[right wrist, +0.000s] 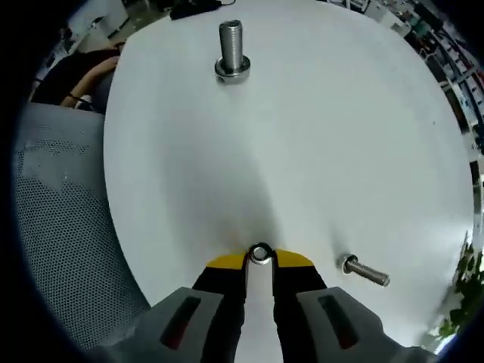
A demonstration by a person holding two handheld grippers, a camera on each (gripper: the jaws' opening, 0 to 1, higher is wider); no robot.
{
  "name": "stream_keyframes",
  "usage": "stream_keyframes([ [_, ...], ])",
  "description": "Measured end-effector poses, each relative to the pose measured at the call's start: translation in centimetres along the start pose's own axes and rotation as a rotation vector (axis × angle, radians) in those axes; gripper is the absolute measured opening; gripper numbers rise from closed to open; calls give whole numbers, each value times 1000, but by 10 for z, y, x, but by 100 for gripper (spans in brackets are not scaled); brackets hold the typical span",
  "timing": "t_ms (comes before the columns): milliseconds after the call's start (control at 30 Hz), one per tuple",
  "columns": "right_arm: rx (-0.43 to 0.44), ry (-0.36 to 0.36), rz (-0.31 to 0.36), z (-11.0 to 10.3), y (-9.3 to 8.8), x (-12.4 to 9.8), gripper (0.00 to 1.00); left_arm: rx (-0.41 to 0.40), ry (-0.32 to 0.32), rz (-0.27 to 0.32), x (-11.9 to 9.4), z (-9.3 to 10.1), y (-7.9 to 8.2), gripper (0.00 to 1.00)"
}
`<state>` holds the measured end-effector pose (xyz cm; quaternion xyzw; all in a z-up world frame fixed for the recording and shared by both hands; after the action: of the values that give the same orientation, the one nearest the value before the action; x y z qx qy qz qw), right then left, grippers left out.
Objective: Place the washer onto the threaded stud by aligning its center hole with the stud, sliding it down to the base, and recovering from edge contact or off-axis alignment until the washer reaches the visible bottom stop.
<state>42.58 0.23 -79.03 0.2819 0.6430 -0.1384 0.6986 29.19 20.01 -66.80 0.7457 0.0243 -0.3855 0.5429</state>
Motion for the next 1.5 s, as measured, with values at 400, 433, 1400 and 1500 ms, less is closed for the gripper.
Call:
stream_keyframes([
  [400, 152, 43, 74, 9, -7, -6, 13, 1, -11, -1, 2, 0, 0, 15],
  [433, 166, 43, 90, 11, -6, -9, 13, 1, -13, 0, 2, 0, 1, 15],
  [1400, 91, -117, 199, 67, 3, -70, 14, -8, -22, 18, 1, 0, 2, 15],
  [1500, 76, -120, 181, 69, 3, -63, 14, -8, -21, 18, 1, 0, 2, 15],
])
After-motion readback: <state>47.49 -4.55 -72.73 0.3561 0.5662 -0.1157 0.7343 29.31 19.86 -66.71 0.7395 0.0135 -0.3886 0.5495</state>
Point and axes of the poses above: the point that each gripper's makers call its tool centre point, and the gripper's own axes: x roughly forward along the fingers, z roughly to its right, y roughly out of its top, the point moved 8 cm from there along -x, roughly backward along the fingers, and after that the axes turned 14 degrees about x, right-handed, at the moved point
